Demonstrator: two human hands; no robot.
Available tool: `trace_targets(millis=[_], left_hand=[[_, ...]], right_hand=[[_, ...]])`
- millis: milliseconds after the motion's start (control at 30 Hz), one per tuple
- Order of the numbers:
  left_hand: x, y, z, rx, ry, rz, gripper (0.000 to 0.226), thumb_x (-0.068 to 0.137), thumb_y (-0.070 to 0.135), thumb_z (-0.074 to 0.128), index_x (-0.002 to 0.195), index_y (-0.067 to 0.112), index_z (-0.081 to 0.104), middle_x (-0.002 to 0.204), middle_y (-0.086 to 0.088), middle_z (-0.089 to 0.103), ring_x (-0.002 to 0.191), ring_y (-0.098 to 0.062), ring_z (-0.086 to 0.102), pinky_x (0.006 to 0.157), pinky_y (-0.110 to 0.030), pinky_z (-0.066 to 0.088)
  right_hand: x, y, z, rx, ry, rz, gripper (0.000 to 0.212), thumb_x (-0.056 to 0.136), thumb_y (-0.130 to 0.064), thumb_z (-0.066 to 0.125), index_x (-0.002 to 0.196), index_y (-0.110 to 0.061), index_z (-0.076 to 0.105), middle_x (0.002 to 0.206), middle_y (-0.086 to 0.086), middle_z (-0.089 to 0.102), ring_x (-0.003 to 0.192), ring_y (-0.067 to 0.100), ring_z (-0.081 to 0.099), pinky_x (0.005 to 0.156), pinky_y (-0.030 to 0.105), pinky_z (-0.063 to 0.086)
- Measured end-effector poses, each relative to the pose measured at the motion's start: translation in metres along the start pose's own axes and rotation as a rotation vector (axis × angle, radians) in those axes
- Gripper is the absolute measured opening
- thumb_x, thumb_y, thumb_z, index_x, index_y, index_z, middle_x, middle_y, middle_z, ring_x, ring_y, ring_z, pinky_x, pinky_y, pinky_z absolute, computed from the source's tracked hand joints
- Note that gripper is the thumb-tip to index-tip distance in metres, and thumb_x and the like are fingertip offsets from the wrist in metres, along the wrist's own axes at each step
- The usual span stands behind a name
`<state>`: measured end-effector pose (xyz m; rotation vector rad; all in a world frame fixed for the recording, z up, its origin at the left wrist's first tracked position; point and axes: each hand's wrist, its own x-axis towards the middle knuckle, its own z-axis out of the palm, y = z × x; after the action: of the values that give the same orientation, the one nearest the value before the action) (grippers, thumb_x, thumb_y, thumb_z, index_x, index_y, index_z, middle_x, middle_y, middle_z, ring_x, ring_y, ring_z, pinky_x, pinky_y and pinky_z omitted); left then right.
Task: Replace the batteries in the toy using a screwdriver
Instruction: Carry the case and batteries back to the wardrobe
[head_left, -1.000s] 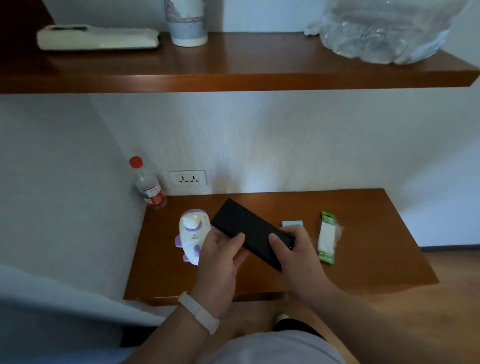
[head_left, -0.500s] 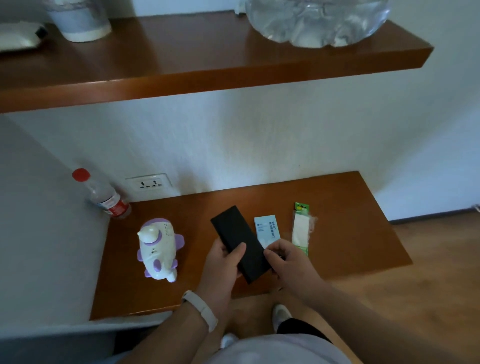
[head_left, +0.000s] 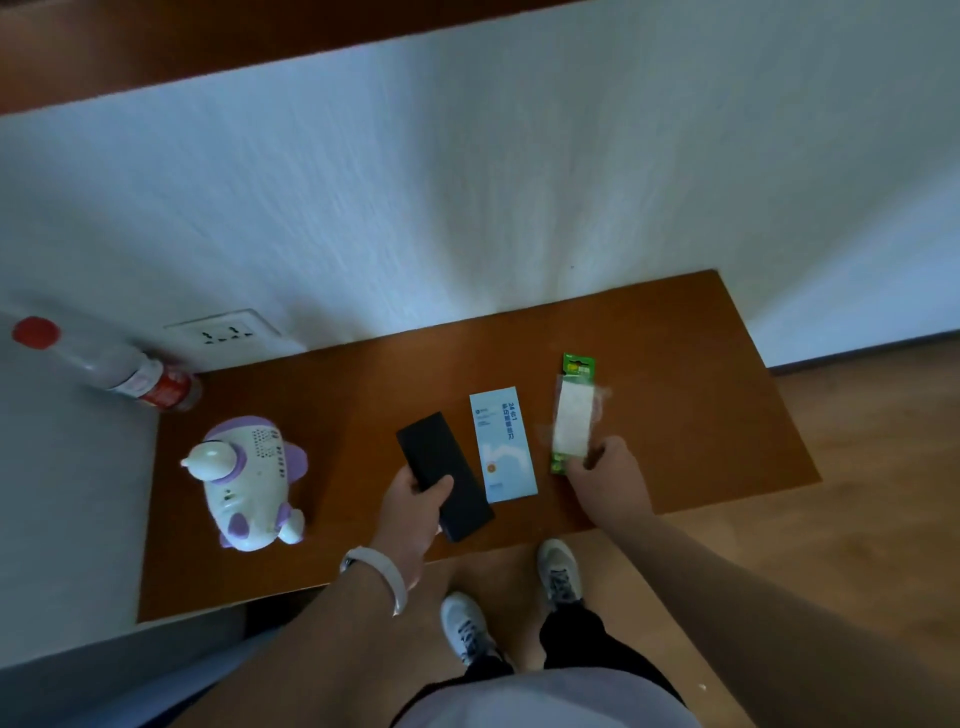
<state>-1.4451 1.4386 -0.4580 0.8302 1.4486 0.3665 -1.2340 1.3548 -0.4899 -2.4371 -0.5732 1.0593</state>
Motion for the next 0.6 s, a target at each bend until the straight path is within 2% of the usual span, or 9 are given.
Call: trace_targets(millis=[100,200,400,600], left_hand=[[0.004,-0.006,0.002,0.02,0.008,-0.02,0.021,0.098,0.015,0.06,0.109,0.033,0.058,0.116,-0.001,0.067,0.107,-0.025,0.065,0.094,-0.051,0.055],[0.007,-0.01,0.002,0.038,-0.002,-0.021,0.024,0.098,0.015,0.059,0.117,0.03,0.058,0.115,0.0,0.068,0.106,-0.024,0.066,0.094,-0.049,0.055],[0.013,-0.013,0.004,0.028,-0.009,-0.032,0.022,0.099,0.015,0.059,0.117,0.028,0.057,0.116,-0.001,0.068,0.107,-0.023,0.066,0.091,-0.046,0.056],[0.018,-0.013,-0.001,0.008,-0.003,-0.04,0.022,0.099,0.014,0.06,0.117,0.026,0.057,0.116,-0.004,0.068,0.105,-0.025,0.066,0.085,-0.042,0.057]], right_hand=[[0.007,-0.001,0.011,0.013,0.031,0.019,0.053,0.079,-0.052,0.069,0.108,-0.016,0.044,0.107,0.005,0.049,0.095,0.026,0.059,0.08,0.05,0.056],[0.009,-0.011,0.019,-0.083,0.064,0.014,0.067,0.079,-0.057,0.069,0.121,-0.012,0.04,0.118,0.008,0.045,0.108,0.031,0.055,0.087,0.046,0.051],[0.017,-0.022,0.025,-0.193,0.08,-0.003,0.066,0.078,-0.047,0.068,0.124,-0.009,0.037,0.121,0.012,0.044,0.111,0.035,0.053,0.082,0.044,0.048],[0.017,-0.023,0.019,-0.199,0.028,0.033,0.072,0.076,-0.053,0.066,0.127,-0.009,0.04,0.12,0.01,0.047,0.112,0.031,0.052,0.086,0.044,0.049]])
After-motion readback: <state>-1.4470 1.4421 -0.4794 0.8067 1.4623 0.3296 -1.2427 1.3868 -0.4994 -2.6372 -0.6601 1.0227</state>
